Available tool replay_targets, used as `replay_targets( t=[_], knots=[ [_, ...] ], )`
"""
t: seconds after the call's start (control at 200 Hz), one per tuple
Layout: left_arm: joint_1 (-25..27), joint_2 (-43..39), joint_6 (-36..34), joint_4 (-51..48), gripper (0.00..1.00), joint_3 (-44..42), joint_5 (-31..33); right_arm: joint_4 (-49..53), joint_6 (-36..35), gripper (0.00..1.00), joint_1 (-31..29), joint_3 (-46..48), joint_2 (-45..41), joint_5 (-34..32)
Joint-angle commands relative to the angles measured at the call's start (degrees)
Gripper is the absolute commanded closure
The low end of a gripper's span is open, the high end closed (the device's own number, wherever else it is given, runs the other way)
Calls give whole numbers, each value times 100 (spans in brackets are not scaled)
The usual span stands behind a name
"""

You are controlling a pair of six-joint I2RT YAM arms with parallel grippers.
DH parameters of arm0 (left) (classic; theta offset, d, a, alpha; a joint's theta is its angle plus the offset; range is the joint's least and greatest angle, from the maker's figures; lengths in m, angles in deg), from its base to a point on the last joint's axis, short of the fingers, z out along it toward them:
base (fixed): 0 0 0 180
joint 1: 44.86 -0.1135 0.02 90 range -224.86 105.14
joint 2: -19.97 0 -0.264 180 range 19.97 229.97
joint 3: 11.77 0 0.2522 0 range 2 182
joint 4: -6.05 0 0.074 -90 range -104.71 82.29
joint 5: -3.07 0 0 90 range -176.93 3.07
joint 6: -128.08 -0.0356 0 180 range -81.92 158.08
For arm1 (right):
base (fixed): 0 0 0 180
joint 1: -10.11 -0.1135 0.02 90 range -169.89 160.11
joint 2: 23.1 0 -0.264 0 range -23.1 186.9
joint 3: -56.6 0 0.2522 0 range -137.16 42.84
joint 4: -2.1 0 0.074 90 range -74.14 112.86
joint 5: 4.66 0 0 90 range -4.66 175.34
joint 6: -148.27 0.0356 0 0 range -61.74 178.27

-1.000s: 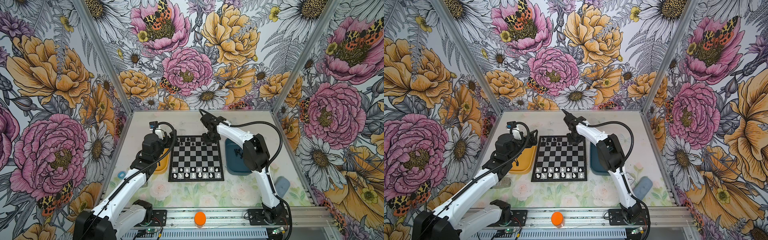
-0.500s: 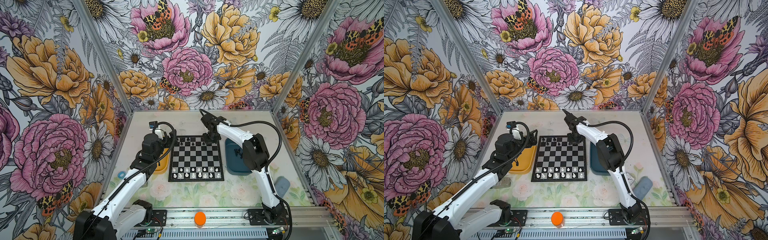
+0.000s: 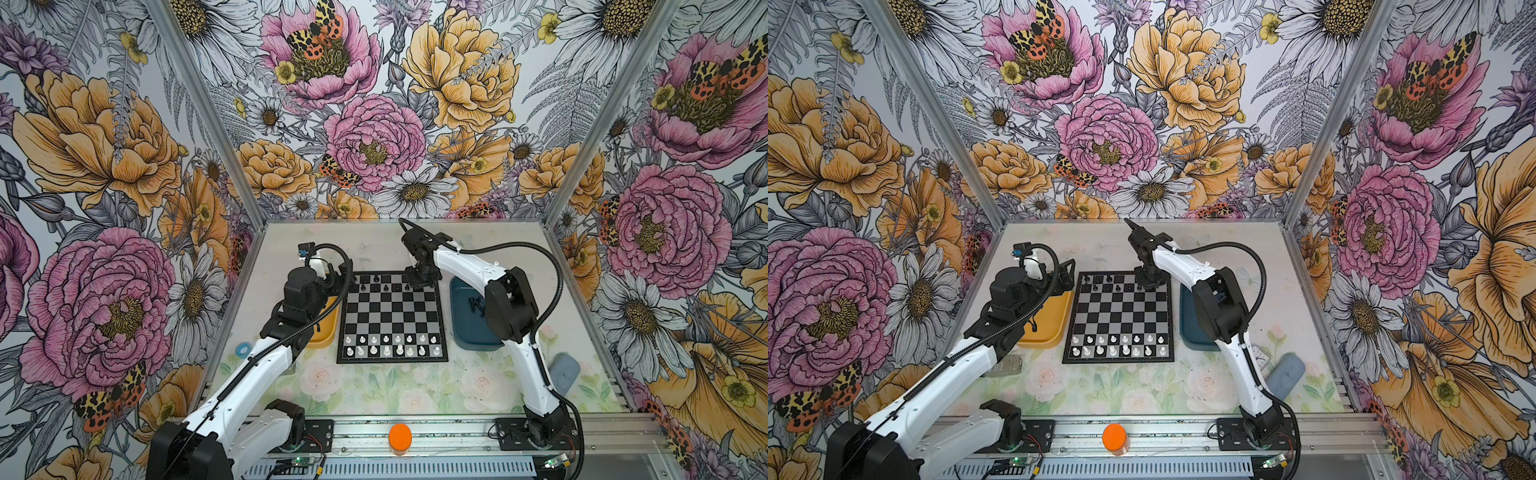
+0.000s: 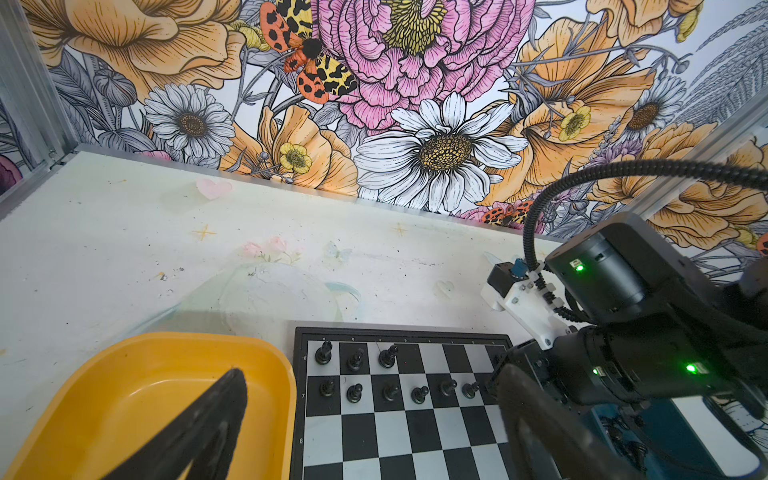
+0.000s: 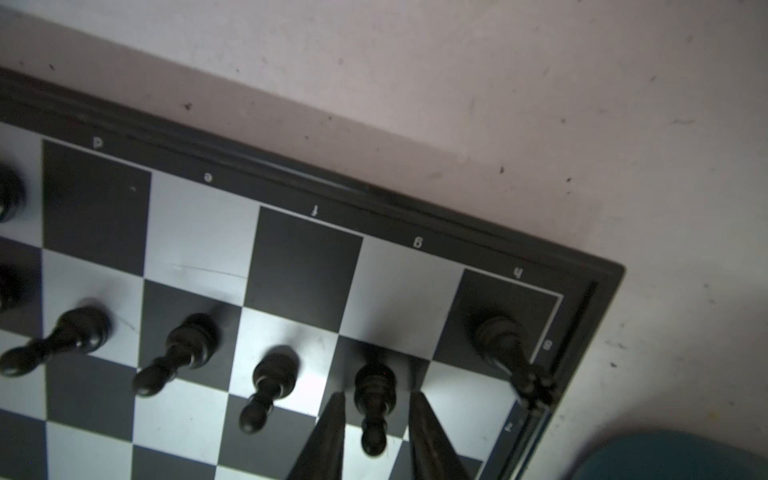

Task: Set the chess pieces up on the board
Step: 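Move the right gripper back down into the teal tray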

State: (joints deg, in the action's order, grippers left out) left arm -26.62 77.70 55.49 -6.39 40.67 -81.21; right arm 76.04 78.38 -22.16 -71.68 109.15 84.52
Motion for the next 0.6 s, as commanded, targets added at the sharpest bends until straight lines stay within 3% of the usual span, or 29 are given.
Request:
replay_targets(
  t=[0.0,0.355,0.595],
  knots=[
    [-40,-117,-87,5,4,-62,-27,-9,71,70,24,111,-335,-99],
    [-23,-190,-58,-10,4,-71,-59,-9,115,69,97,904,-1613,-571],
    [-22,-246,-37,-1,4,-97,-51,-7,104,67,575,1687,-2497,-883]
  ],
)
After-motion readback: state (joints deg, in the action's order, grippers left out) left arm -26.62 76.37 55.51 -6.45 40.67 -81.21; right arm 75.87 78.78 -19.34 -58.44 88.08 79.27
